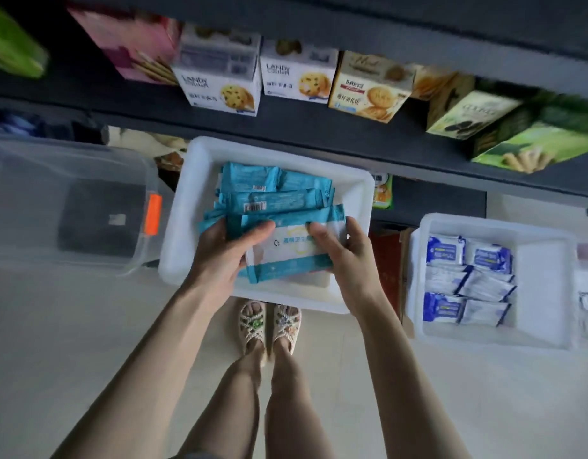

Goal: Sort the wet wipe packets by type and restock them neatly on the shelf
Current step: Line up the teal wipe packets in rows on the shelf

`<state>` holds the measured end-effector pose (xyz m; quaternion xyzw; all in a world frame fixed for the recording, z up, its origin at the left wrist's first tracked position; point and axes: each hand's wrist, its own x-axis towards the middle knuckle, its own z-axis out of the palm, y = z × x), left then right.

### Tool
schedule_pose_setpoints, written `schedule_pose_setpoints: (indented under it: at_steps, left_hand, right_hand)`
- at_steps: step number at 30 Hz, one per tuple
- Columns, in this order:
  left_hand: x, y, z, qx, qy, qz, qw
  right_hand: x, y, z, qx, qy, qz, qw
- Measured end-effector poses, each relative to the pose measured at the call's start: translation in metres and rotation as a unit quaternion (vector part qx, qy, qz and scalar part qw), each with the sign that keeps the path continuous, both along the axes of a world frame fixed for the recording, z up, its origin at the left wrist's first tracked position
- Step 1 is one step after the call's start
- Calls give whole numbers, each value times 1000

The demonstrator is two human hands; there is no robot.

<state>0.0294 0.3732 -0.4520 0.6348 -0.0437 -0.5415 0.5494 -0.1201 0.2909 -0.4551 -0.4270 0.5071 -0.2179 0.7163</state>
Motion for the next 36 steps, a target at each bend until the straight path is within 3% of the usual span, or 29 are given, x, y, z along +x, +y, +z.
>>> schedule_pose_setpoints:
  at_steps: [5, 10, 14, 18, 23, 28, 34, 36]
  left_hand:
    - [38, 36, 114, -46, -55, 16, 997]
    - [98, 69, 195, -100, 0, 45, 994]
    - [169, 96, 245, -162, 52, 2, 985]
    - [240, 121, 285, -189, 80, 1, 979]
    - [306, 137, 324, -195, -18, -19, 981]
    - [334, 125, 375, -291, -29, -36, 956]
    - [363, 95, 410, -362, 1, 15, 932]
    - [371, 83, 421, -381, -52, 23, 923]
  right_hand:
    - [48, 12, 108, -81, -30, 48, 995]
    - [121, 34, 193, -187, -55, 66, 979]
    - [189, 58, 244, -240, -83, 67, 965]
    - [254, 92, 286, -288, -98, 50, 951]
    - [303, 117, 339, -323, -133, 9, 937]
    - [339, 119, 389, -346, -138, -40, 927]
    - [369, 96, 430, -420, -142, -94, 891]
    - [375, 80, 440, -425, -140, -113, 887]
